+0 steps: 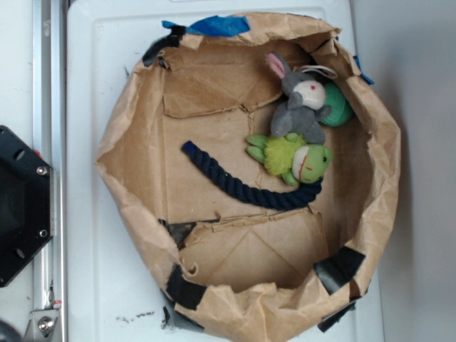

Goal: Grab the blue rope.

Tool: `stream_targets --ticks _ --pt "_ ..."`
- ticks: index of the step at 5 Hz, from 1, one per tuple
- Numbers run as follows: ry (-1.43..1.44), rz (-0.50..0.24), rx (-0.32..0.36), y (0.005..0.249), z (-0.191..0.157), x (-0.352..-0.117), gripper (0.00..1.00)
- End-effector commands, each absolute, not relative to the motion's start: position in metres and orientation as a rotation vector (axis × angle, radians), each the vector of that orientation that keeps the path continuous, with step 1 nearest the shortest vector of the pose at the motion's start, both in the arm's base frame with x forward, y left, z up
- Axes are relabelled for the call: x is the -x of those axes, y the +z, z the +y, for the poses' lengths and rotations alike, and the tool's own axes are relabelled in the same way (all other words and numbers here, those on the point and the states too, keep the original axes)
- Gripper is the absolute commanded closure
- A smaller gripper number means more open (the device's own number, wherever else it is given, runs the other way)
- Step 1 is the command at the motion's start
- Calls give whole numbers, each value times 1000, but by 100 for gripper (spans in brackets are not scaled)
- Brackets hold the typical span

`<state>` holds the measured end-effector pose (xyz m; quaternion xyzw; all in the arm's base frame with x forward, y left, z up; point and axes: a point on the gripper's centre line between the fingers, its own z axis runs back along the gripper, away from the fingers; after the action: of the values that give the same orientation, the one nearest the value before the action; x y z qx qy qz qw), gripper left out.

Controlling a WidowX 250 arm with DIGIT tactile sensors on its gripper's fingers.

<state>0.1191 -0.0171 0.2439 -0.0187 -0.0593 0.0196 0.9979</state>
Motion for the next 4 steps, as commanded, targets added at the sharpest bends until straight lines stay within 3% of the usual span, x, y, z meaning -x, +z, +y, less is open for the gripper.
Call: stream_targets --ticks 1,2,4 --pt "39 -119 37 244 -17 -119 0" --pt "252 -126 22 238 -8 -126 0" --pt "252 -126 22 238 -8 -126 0"
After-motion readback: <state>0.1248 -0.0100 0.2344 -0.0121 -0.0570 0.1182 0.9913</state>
